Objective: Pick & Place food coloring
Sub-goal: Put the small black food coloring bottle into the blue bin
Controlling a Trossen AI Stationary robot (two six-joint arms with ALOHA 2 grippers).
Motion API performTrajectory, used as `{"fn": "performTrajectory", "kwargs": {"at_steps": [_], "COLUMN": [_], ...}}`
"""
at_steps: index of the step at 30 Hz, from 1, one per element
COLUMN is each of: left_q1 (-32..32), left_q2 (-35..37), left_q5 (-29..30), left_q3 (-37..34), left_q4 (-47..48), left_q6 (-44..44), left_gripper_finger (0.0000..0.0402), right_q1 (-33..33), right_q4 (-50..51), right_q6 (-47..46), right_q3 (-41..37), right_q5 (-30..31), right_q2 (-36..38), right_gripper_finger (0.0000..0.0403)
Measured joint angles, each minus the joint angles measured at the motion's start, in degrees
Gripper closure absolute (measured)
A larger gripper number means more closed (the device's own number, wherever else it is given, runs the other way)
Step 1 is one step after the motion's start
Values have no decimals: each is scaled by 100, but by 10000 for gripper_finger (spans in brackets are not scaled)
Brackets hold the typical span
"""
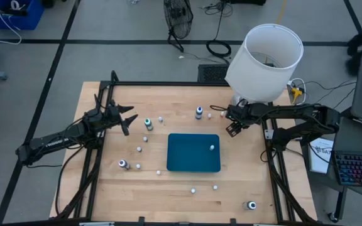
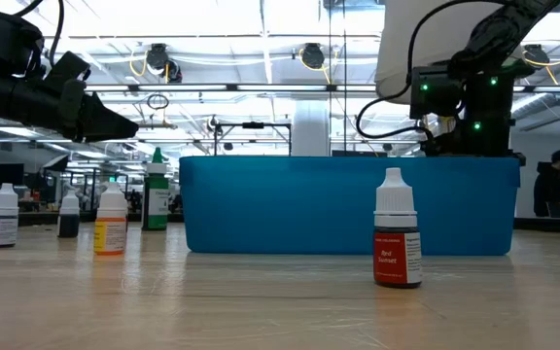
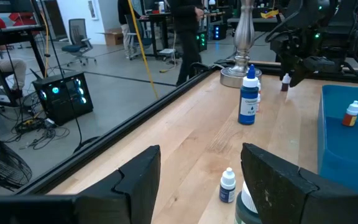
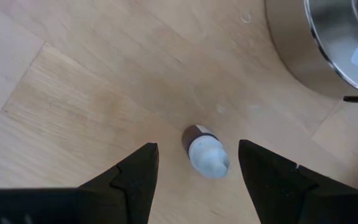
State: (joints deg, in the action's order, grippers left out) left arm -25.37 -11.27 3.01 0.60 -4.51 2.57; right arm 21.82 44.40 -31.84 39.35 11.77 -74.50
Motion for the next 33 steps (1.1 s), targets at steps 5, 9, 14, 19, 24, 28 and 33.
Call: {"fn": "performTrajectory", "kwargs": {"at_steps": [5, 9, 14, 19, 24, 28, 33], "left_q1": [-2, -2, 0, -2, 1, -1, -2], "left_q2": [0, -1, -1, 0, -2, 0, -2], "left_q5": [0, -1, 0, -2, -2, 0, 0], "left_q3": [0, 0, 0, 0, 0, 0, 0], "left_q4": [0, 1, 1, 0, 0, 1, 0], "left_q6": [0, 0, 0, 0, 0, 0, 0], "left_gripper_finger": [176, 176, 176, 176, 176, 176, 176], "right_q1": [0, 0, 0, -2, -7, -48, -485], "right_q4": [-4, -4, -4, -13, -170, -310, -278], "right_q6": [0, 0, 22, 177, 497, 651, 434], "right_q3": [0, 0, 0, 0, 0, 0, 23], "right_q5": [4, 7, 13, 70, 192, 168, -35], "right_q2": [0, 0, 0, 0, 0, 55, 409], "right_gripper_finger": [214, 244, 286, 331, 354, 354, 354]}}
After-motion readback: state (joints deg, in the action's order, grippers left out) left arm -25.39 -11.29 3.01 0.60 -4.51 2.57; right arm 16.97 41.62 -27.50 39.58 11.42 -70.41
